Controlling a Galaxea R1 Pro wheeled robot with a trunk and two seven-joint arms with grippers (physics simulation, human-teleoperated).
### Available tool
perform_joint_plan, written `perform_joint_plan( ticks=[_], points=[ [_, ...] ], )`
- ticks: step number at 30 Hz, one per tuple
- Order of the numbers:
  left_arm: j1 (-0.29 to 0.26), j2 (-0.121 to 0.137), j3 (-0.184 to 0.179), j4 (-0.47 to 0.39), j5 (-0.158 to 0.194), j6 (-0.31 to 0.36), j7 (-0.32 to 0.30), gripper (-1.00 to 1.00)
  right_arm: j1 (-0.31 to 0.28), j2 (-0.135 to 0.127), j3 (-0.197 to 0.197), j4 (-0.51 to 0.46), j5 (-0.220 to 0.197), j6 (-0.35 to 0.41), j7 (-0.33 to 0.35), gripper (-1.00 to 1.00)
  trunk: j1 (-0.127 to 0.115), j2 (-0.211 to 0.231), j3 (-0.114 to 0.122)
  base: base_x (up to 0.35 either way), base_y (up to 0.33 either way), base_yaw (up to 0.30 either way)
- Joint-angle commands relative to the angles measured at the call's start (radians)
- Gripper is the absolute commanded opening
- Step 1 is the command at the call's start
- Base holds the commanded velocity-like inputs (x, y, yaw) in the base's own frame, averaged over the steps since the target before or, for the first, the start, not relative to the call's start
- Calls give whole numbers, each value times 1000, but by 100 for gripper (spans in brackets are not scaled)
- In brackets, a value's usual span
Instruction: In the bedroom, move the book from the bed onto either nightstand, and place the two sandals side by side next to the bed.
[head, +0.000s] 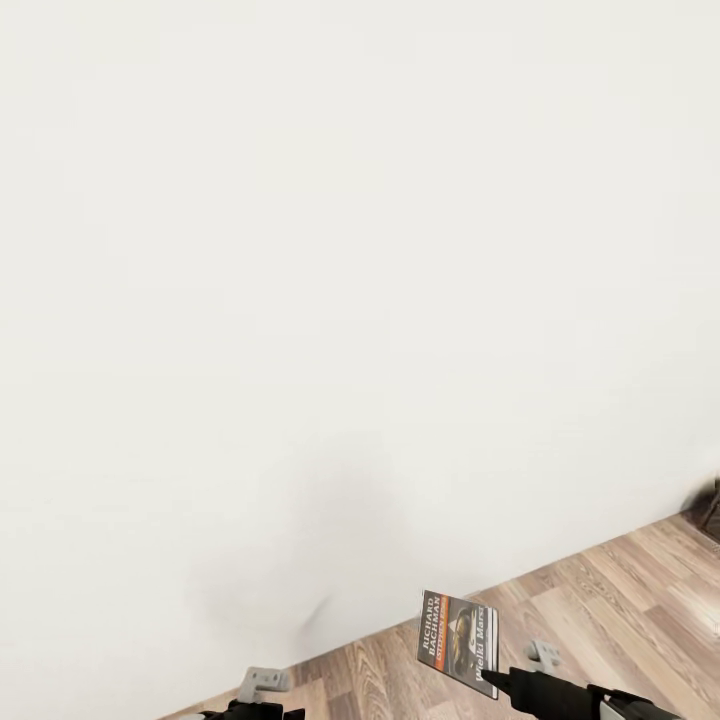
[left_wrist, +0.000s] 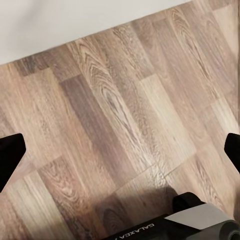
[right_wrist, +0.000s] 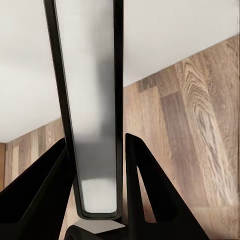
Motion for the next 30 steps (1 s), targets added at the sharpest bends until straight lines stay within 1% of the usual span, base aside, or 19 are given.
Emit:
perform_joint_plan(
  ticks=[1,28,30],
  points=[
    [0,1,-5,-2,10,5,-2,100,-2,0,-12,2,6,6,2,-100,0,-1,-1,0,0,-264],
    [0,1,-5,-1,10,5,-2,100,-1,0,-13,2,6,6,2,-100,0,-1,-1,0,0,-258],
    [0,1,-5,-1,10,6,-2,100,-1,0,-12,2,6,6,2,-100,0,-1,-1,121,0,-255]
  ],
)
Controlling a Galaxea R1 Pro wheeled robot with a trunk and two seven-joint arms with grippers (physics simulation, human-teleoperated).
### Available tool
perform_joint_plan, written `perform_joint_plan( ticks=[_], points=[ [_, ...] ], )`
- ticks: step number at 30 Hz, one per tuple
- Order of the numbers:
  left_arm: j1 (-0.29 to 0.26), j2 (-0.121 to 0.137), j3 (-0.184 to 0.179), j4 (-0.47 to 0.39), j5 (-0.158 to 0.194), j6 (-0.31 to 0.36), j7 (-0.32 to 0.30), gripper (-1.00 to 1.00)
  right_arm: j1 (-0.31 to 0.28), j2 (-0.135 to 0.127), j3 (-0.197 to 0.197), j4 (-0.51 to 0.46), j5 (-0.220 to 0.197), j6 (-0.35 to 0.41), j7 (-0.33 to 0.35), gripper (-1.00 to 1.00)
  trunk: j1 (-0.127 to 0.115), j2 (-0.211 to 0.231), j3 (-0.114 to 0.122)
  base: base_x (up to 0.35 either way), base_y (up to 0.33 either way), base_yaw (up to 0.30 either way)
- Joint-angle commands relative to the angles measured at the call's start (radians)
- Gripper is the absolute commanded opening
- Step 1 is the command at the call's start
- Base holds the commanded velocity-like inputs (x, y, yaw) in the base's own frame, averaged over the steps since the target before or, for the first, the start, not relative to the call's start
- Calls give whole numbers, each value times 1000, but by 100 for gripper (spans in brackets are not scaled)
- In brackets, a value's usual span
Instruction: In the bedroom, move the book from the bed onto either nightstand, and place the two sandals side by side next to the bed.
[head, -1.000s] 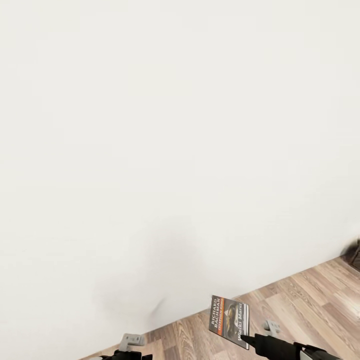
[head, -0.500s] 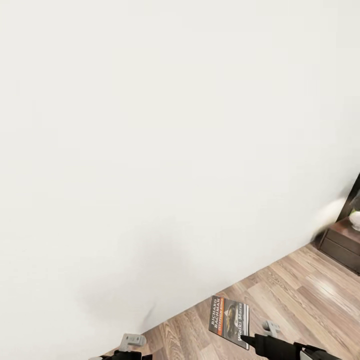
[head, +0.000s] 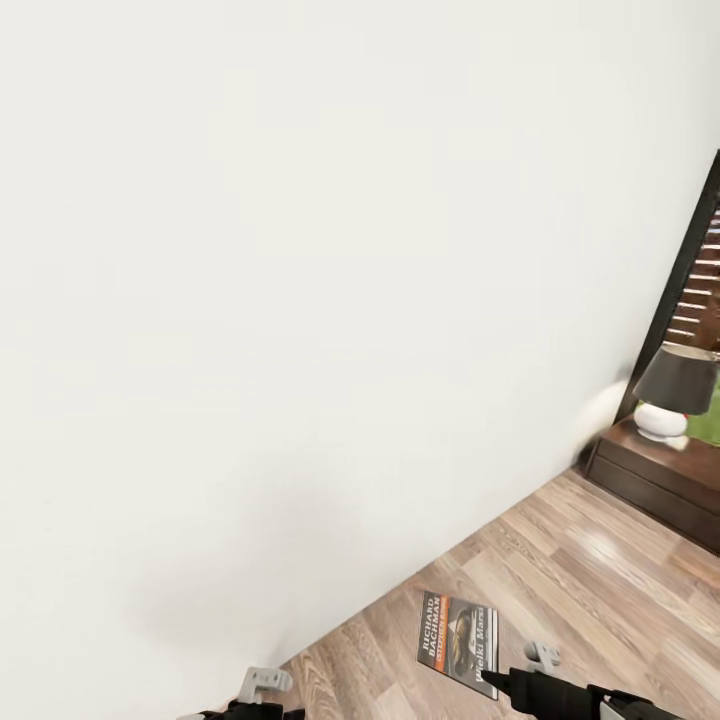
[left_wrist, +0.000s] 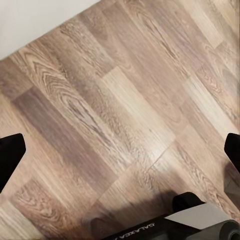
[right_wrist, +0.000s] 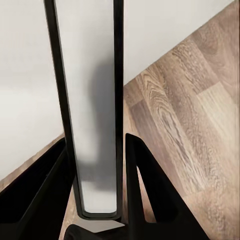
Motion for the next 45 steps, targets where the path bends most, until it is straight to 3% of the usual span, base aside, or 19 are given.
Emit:
perform_joint_plan(
  ticks=[1,13,45],
  points=[
    [0,1,-5,-1,10,5,-2,100,-2,0,-15,2,5,6,2,-100,0,-1,-1,207,0,-255],
    [0,1,-5,-2,10,5,-2,100,-2,0,-15,2,5,6,2,-100,0,-1,-1,273,0,-255],
    [0,1,-5,-2,10,5,-2,100,-2,-1,-16,2,5,6,3,-100,0,-1,-1,42,0,-254]
  ],
)
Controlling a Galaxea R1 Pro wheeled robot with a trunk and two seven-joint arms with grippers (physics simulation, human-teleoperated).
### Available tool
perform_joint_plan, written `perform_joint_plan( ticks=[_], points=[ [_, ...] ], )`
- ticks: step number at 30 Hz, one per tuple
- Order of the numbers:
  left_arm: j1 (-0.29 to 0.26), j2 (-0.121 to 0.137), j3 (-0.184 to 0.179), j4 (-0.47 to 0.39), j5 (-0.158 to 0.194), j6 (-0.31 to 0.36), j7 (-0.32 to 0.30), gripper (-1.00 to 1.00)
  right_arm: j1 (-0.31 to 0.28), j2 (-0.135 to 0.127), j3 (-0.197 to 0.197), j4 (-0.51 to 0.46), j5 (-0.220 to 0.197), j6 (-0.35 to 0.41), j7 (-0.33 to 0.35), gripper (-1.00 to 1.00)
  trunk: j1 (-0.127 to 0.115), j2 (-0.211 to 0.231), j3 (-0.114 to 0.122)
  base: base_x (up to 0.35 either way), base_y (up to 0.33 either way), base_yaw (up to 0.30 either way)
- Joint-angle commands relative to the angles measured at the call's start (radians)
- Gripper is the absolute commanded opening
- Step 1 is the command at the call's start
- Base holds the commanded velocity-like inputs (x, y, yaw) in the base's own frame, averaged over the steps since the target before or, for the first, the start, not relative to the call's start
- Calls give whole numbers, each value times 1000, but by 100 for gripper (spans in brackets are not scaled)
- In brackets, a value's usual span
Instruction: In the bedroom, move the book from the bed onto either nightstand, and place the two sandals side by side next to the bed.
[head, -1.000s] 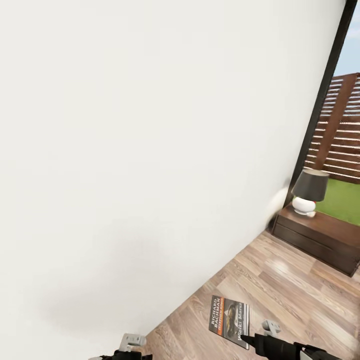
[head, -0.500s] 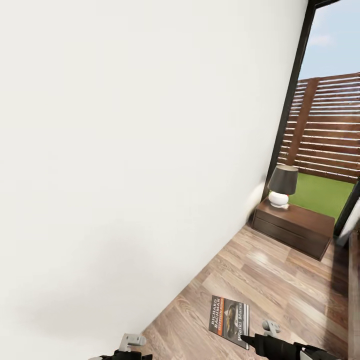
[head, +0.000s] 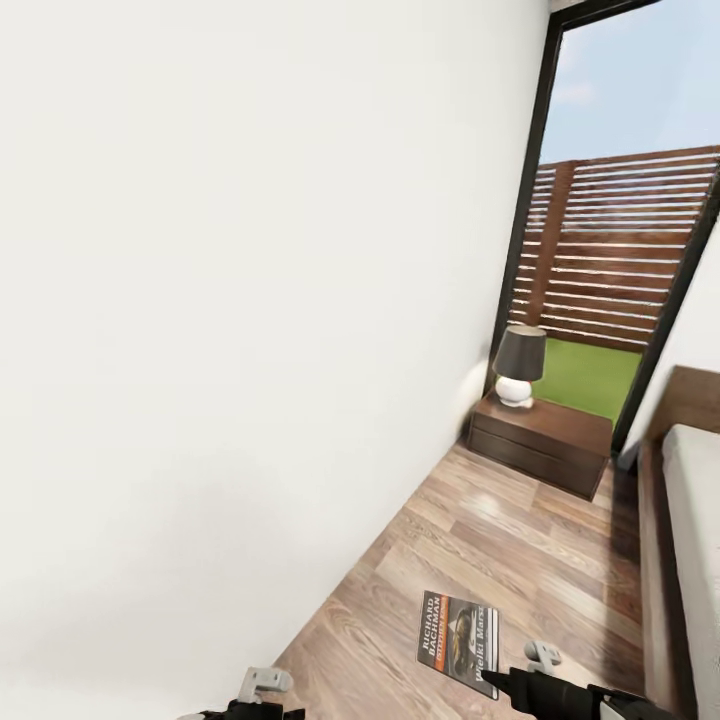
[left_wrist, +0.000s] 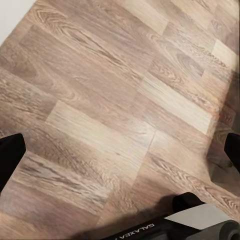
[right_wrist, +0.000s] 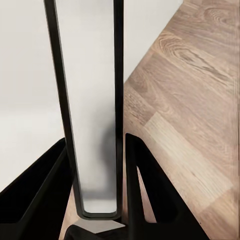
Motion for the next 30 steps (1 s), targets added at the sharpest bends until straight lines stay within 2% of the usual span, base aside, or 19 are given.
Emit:
perform_joint_plan(
  ticks=[1,10,19,30],
  points=[
    [0,1,-5,-1,10,5,-2,100,-2,0,-14,2,6,6,2,-100,1,-1,-1,304,0,-250],
    [0,1,-5,-1,10,5,-2,100,-2,0,-14,2,6,6,2,-100,1,-1,-1,243,0,-223],
    [0,1,-5,-2,10,5,-2,100,-1,0,-14,2,6,6,2,-100,1,-1,-1,43,0,-19],
    [0,1,-5,-1,10,5,-2,100,-2,0,-15,2,6,6,2,-100,1,-1,-1,303,0,-27]
  ],
)
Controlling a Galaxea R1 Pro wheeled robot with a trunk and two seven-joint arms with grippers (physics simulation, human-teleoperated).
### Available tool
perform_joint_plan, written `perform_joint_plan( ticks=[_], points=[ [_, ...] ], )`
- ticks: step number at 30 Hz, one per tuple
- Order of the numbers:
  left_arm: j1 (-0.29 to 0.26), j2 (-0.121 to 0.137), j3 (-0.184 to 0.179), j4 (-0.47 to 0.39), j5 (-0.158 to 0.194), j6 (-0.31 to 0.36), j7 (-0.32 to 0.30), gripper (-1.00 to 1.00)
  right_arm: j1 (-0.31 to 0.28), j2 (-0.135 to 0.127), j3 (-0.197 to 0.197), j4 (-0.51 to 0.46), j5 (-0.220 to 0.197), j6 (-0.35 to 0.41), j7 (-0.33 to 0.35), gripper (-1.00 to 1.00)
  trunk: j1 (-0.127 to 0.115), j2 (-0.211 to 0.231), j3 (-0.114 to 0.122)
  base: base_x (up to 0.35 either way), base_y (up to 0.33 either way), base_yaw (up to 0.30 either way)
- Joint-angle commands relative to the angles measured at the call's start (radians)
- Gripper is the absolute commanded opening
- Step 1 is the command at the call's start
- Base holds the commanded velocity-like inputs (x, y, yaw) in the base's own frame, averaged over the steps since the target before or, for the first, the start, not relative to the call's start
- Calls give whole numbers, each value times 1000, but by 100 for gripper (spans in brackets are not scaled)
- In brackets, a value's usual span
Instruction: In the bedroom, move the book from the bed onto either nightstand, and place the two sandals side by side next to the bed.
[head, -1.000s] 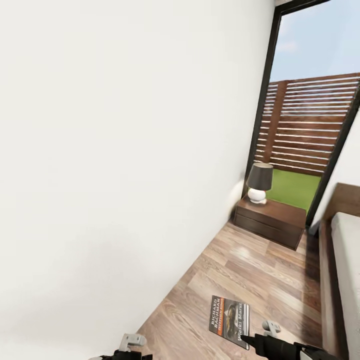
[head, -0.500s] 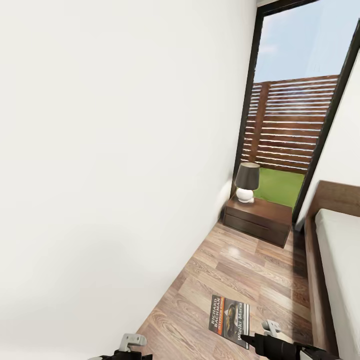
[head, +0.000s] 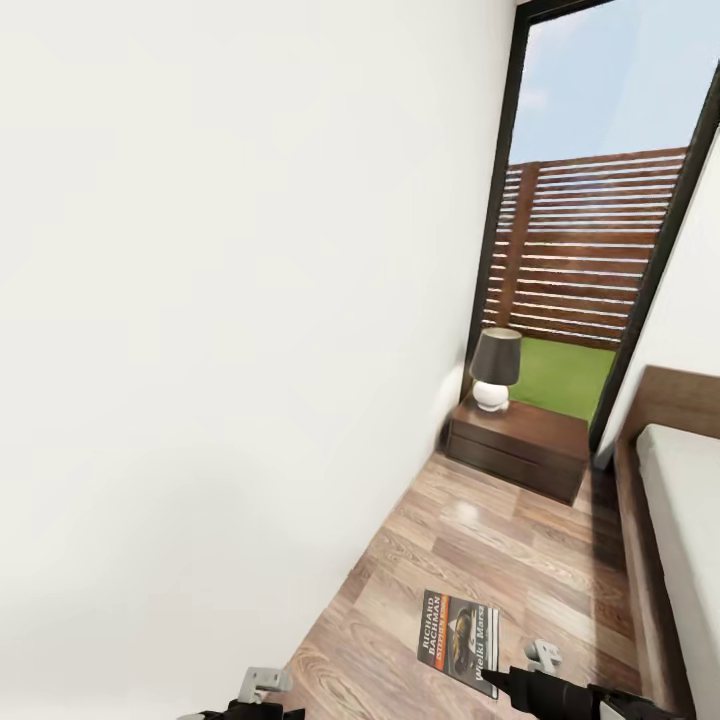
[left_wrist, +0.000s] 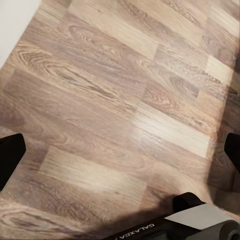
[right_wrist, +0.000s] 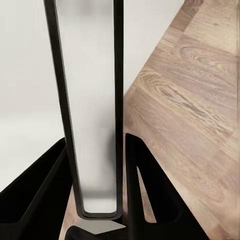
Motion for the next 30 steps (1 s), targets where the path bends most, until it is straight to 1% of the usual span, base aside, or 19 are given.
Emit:
perform_joint_plan(
  ticks=[1,5,26,30],
  points=[
    [0,1,-5,-1,10,5,-2,100,-1,0,-11,2,6,6,2,-100,1,-1,-1,313,0,-152],
    [0,1,-5,-1,10,5,-2,100,-1,0,-11,2,6,6,2,-100,1,-1,-1,138,0,-230],
    [0,1,-5,-1,10,5,-2,100,-1,0,-11,2,6,6,2,-100,1,-1,-1,3,0,-281],
    [0,1,-5,-1,10,5,-2,100,-1,0,-11,2,6,6,2,-100,1,-1,-1,179,0,-281]
  ],
)
